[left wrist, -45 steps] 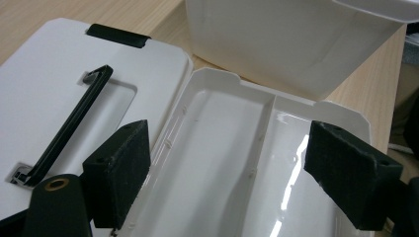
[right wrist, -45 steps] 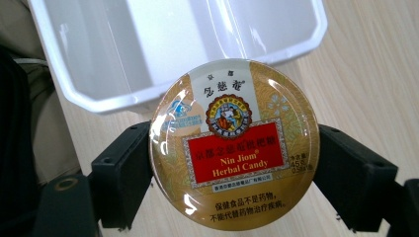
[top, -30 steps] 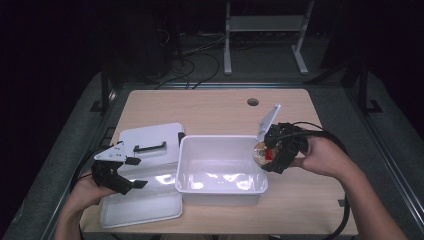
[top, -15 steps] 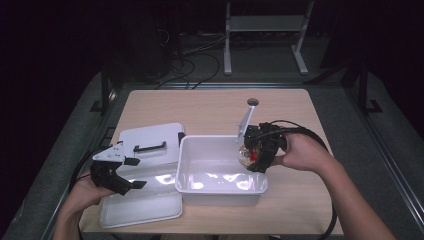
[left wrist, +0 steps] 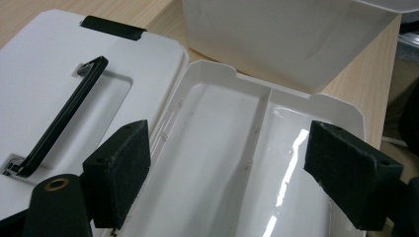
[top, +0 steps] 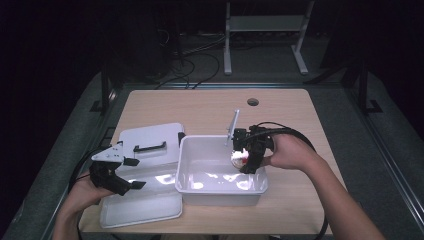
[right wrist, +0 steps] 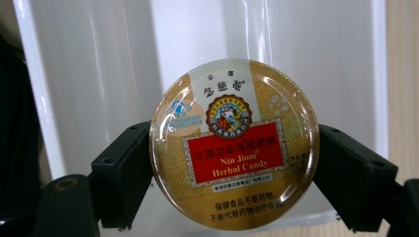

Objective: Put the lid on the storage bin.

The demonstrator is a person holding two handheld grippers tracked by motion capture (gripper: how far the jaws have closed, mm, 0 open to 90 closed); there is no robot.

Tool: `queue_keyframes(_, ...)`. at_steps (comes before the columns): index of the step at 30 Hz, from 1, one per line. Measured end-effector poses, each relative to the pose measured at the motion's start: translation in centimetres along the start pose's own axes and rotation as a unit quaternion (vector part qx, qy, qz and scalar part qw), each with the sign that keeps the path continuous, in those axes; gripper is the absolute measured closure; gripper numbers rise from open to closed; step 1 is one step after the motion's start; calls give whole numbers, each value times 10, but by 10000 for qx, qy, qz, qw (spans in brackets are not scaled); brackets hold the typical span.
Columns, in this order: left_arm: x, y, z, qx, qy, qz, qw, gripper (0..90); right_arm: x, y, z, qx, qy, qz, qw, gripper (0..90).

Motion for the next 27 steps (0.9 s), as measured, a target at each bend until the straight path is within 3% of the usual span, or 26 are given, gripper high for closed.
queue_keyframes(27, 2, 0, 0, 43, -15, -16, 10000, 173, -16, 49, -3, -251, -118, -503, 9983, 200)
Point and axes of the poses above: each handheld gripper's, and its own axes: y roughly forward along the jaws, x roughly out of its underside, z roughly to its right, the point moved 9 cm from there along y, roughly forward along the jaws, and after that the axes turned 4 degrees about y, right-handed, at the moved point
